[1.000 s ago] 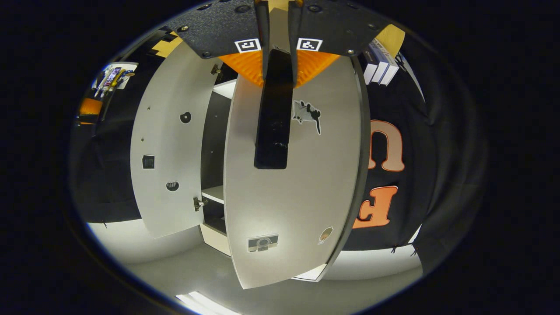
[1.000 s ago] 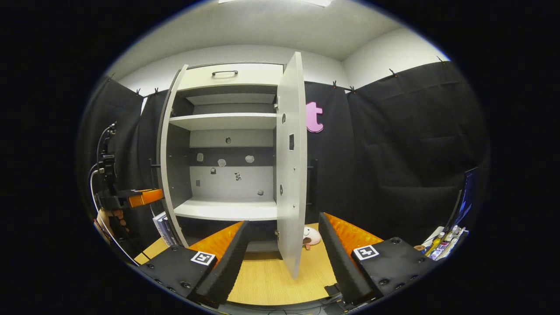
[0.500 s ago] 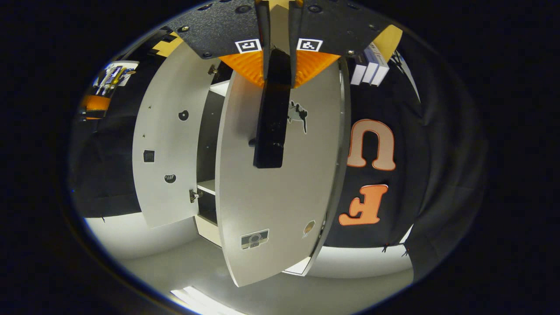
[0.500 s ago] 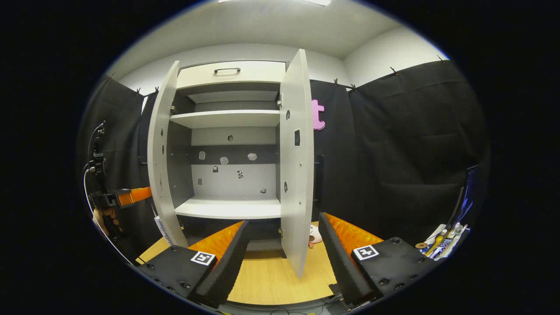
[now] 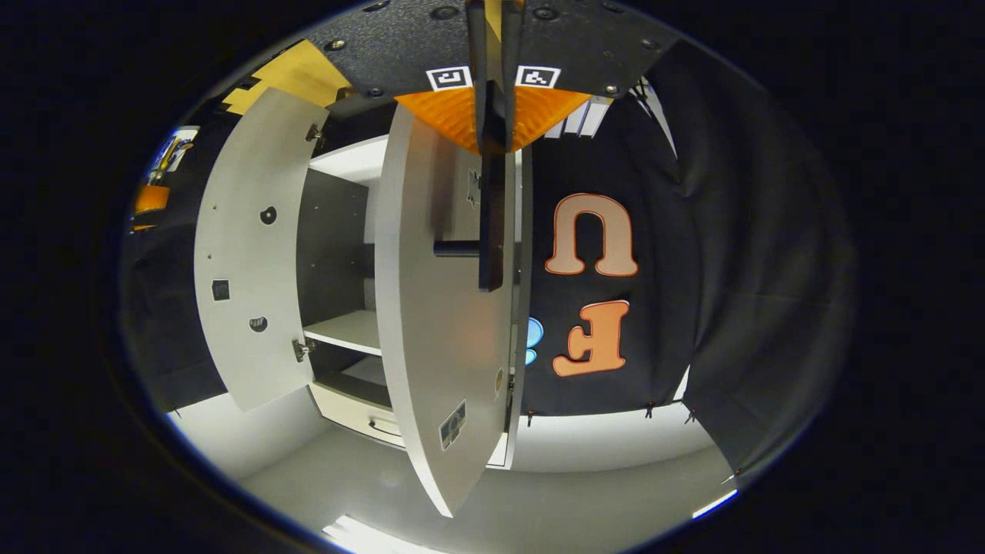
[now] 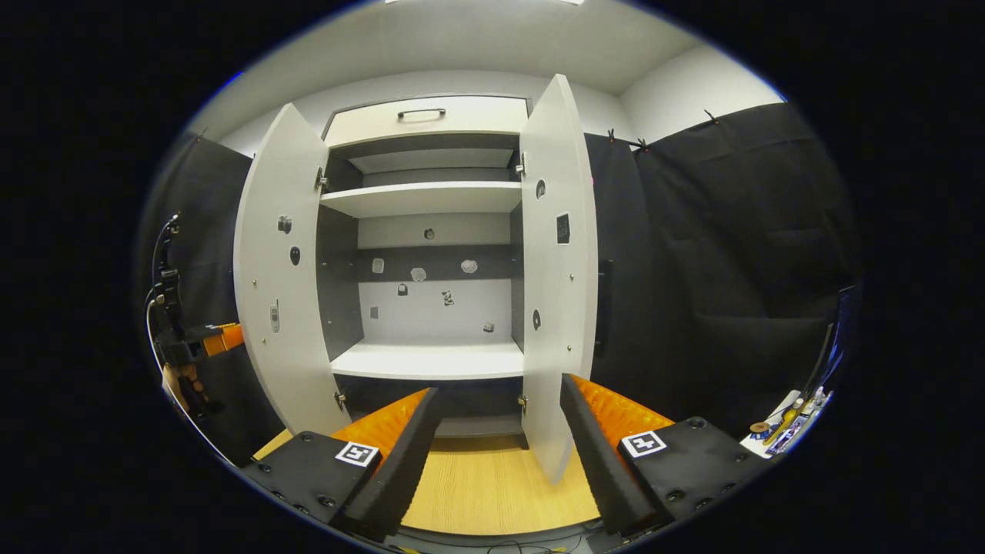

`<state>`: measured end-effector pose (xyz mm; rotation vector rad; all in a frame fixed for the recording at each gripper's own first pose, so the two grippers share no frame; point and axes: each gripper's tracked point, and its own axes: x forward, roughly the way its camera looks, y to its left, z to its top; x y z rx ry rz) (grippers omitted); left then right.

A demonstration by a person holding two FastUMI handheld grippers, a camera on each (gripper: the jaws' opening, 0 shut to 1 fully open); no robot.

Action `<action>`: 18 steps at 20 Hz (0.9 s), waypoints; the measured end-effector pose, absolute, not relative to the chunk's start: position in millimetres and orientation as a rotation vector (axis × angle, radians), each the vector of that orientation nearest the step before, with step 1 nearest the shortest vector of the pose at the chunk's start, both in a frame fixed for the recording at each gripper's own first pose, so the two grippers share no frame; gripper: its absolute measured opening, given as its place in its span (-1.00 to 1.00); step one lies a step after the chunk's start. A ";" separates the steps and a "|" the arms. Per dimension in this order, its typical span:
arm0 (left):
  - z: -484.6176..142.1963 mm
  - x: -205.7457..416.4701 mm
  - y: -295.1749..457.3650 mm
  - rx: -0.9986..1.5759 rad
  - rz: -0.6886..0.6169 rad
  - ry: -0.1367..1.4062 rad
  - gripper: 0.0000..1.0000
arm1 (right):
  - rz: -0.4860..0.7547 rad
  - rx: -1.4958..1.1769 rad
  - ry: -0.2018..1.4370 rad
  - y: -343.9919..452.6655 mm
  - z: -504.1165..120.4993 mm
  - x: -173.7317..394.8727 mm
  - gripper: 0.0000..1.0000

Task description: Open the right door of the double-door shoe cabinet with the right hand, and open the left door with the left hand.

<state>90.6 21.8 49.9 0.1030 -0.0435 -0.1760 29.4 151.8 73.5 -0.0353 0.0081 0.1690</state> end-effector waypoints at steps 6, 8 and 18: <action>49.4 89.3 25.8 0.092 -0.188 -0.023 -0.87 | 0.169 -0.027 -0.003 151.3 76.7 29.1 0.97; 49.1 88.5 28.3 0.096 -0.185 -0.023 -0.87 | 0.166 -0.031 -0.002 148.8 76.1 27.2 0.97; 43.3 50.4 52.9 0.072 -0.110 0.023 -0.90 | 0.152 -0.048 -0.018 141.6 79.5 28.4 0.97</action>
